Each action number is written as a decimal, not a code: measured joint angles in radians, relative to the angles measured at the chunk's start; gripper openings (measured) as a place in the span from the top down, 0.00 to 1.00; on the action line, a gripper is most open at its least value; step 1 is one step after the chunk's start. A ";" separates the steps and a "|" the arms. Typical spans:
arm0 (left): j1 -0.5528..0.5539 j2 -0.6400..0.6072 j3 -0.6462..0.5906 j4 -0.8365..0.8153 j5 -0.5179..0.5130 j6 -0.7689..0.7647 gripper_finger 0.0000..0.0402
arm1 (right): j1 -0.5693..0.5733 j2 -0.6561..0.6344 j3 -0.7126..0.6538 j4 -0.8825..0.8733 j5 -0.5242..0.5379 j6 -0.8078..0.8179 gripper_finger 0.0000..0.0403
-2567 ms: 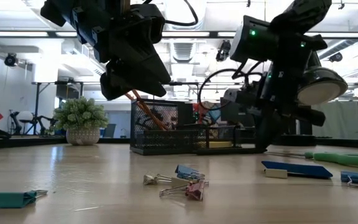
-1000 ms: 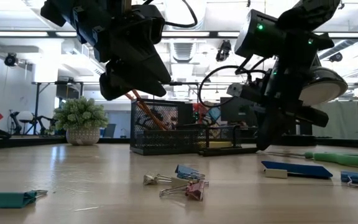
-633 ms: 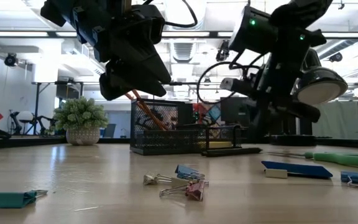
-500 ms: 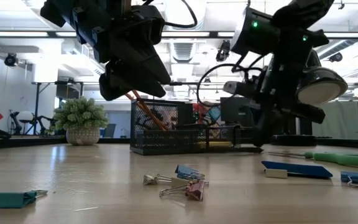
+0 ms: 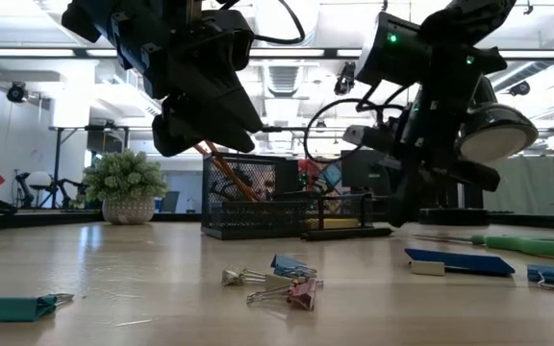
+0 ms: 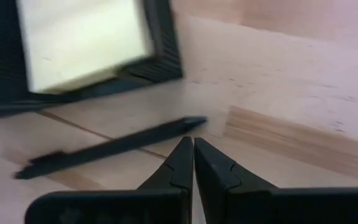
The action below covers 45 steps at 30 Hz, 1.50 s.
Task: Pick and place office supplies into organizer
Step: Put the top black pen into the black desk organizer
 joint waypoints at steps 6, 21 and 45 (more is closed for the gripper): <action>0.000 0.000 0.000 0.000 0.000 0.000 0.75 | 0.000 0.036 0.006 0.017 0.002 -0.010 0.98; 0.000 0.000 0.000 0.000 0.000 -0.001 0.75 | -0.007 0.016 0.039 -0.020 0.025 -0.038 0.98; 0.000 0.000 0.000 0.000 0.000 -0.002 0.75 | -0.025 0.021 0.016 0.001 0.047 -0.039 0.98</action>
